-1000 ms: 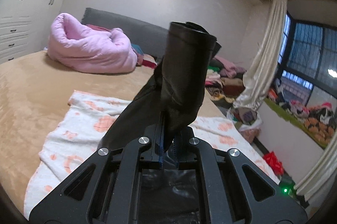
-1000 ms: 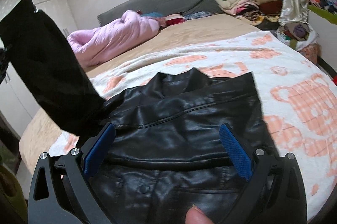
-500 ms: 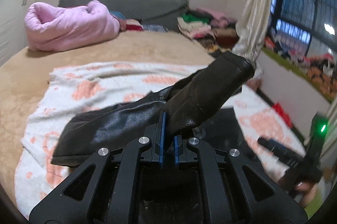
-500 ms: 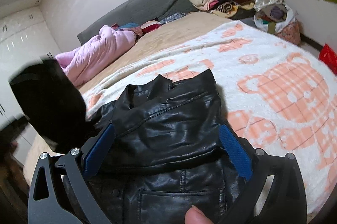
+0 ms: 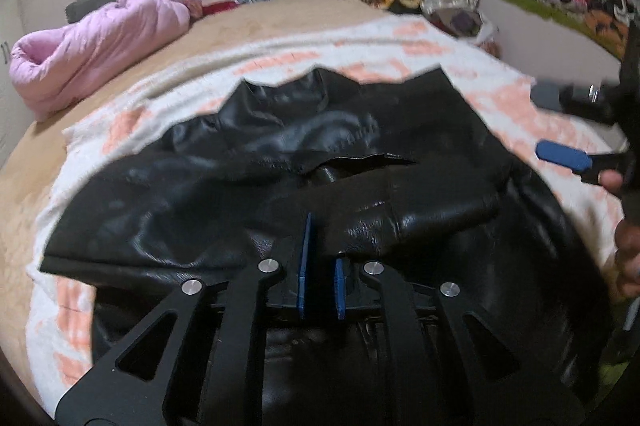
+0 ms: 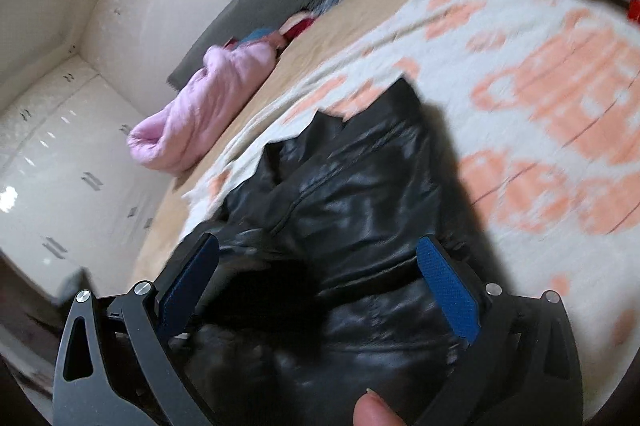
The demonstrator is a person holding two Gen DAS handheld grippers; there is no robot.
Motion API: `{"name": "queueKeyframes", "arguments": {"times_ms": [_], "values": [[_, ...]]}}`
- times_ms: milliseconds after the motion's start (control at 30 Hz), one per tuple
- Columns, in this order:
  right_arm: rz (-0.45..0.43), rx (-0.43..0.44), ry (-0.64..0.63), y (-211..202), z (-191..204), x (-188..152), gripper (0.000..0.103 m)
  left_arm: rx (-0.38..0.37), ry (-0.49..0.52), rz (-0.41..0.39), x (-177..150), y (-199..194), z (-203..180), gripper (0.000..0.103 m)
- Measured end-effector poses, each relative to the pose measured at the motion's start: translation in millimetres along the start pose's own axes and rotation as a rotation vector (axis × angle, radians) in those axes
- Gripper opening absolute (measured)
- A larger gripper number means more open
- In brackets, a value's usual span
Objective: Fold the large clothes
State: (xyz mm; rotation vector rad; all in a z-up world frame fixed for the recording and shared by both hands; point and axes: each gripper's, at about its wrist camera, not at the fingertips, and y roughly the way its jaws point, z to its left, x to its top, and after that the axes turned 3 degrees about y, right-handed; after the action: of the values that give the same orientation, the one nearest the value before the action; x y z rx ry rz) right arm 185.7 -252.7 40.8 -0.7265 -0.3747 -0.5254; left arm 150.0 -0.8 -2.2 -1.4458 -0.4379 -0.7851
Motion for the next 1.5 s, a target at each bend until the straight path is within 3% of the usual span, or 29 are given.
{"name": "queueKeyframes", "arguments": {"times_ms": [33,100,200,500,667,733,767,800,867,933,1133,1300,1500], "values": [[0.034,0.031,0.025,5.5,-1.7,-2.1,0.097,0.004,0.01,0.012,-4.8,3.6,-1.6,0.005],[0.093,0.095,0.059,14.7,-2.6,-6.2,0.076,0.007,0.02,0.025,-9.7,6.3,-3.2,0.005],[0.18,0.148,0.094,31.2,2.4,-14.6,0.068,0.007,0.024,0.037,-17.7,7.6,-4.3,0.006],[0.242,0.132,0.077,57.1,21.2,-22.3,0.045,0.012,0.067,0.027,-29.2,3.1,-8.8,0.009],[0.258,0.121,0.083,71.3,18.0,-21.0,0.039,-0.012,0.051,0.02,-31.6,-2.0,-5.7,0.014],[0.261,0.123,0.077,75.8,18.3,-21.6,0.029,-0.025,0.045,0.021,-32.9,-3.7,-4.0,0.021],[0.262,0.129,0.069,76.8,19.1,-21.4,0.014,-0.029,0.045,0.02,-33.3,-5.1,-3.3,0.022],[0.258,0.128,0.056,77.0,21.1,-21.1,0.008,-0.033,0.045,0.018,-34.1,-7.2,-2.0,0.026],[0.229,0.124,-0.002,72.8,30.7,-17.1,0.006,-0.046,0.035,0.008,-35.1,-14.9,1.8,0.035],[0.195,0.123,-0.067,67.1,42.7,-11.5,0.005,-0.063,0.014,-0.01,-34.2,-26.0,8.9,0.056],[0.09,0.122,-0.342,37.8,97.5,23.4,0.002,-0.101,-0.094,-0.089,-22.9,-58.2,41.6,0.073],[0.004,0.104,-0.487,13.6,117.2,51.5,0.001,-0.022,-0.224,-0.15,-10.3,-79.2,91.9,0.08],[-0.082,0.11,-0.474,1.9,91.1,66.1,0.001,0.061,-0.419,-0.142,-1.1,-70.1,154.8,0.083]]}}
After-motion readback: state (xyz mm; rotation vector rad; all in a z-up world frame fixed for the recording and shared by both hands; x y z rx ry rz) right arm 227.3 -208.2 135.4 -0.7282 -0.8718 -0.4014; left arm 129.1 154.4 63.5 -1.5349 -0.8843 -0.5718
